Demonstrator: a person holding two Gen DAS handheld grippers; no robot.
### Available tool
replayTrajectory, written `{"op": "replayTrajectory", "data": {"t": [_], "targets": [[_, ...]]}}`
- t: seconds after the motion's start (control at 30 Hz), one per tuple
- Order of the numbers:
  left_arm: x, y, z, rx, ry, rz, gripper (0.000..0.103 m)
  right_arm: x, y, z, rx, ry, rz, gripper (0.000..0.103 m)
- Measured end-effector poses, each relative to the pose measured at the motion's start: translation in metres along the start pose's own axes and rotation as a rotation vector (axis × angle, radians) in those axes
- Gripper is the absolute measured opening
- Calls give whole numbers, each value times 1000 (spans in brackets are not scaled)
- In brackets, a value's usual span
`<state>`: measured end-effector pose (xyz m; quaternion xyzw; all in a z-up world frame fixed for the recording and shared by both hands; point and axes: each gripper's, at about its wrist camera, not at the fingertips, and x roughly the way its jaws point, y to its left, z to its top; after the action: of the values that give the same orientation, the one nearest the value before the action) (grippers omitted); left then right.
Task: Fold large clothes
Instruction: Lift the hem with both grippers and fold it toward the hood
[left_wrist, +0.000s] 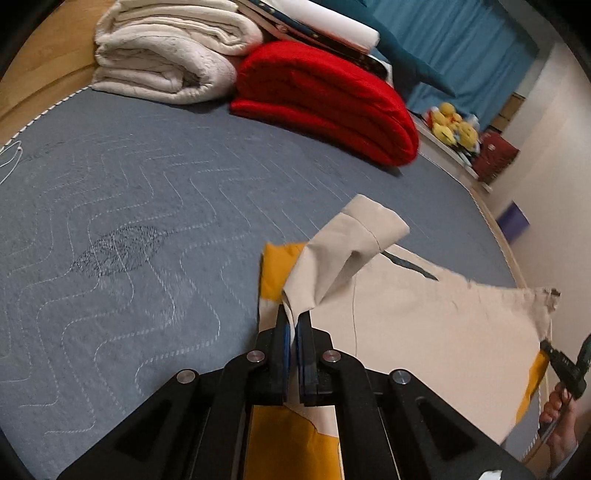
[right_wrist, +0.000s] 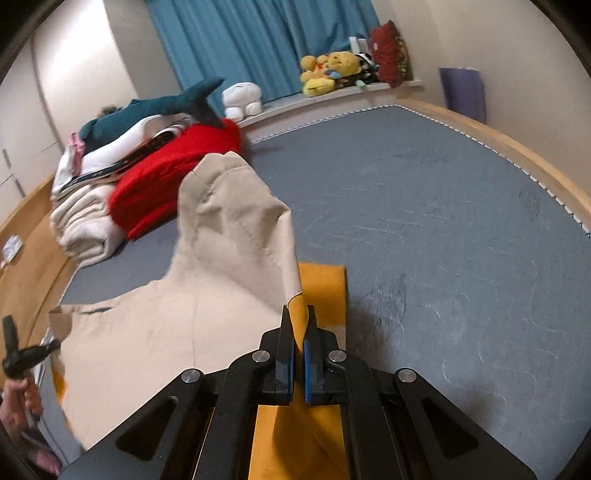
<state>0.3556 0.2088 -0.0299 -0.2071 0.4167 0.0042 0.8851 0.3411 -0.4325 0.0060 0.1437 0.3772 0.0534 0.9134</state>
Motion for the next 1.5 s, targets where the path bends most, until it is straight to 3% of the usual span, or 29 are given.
{"op": "replayTrajectory", "data": {"t": [0.27,0.43,0.6,0.77,0.87,0.97,1.07,1.13,1.2,1.27,1.33,1.43,1.5], "targets": [[48,4,14,-37,-47,75,2,72,3,15,54,5,-85,3],[90,17,11,-68,25,91,2,96,2,12,12,22,-130,4],[125,45,7,-221,145,46,11,142,-9,0,23,141,-198,4],[110,54,16,-258,144,38,22,161,-14,-6,13,180,-257,7],[80,48,32,-231,78,44,26,153,-20,1,38,147,-305,21],[50,36,38,-152,18,1,27,123,-22,8,72,33,-327,30],[49,13,28,-26,128,-152,27,90,-11,13,39,-68,-242,30],[57,-13,10,115,258,-246,27,86,-2,11,-3,-26,-134,30],[68,-38,-14,257,363,-282,28,92,10,1,-78,78,2,30],[82,-56,-30,360,390,-217,28,100,22,-13,-169,166,55,30],[105,-58,-39,356,405,-144,28,116,35,-35,-282,267,82,30],[127,-47,-30,222,346,-86,26,141,39,-52,-372,322,-51,30],[130,-39,-20,162,274,-42,25,151,31,-49,-331,307,-116,30]]}}
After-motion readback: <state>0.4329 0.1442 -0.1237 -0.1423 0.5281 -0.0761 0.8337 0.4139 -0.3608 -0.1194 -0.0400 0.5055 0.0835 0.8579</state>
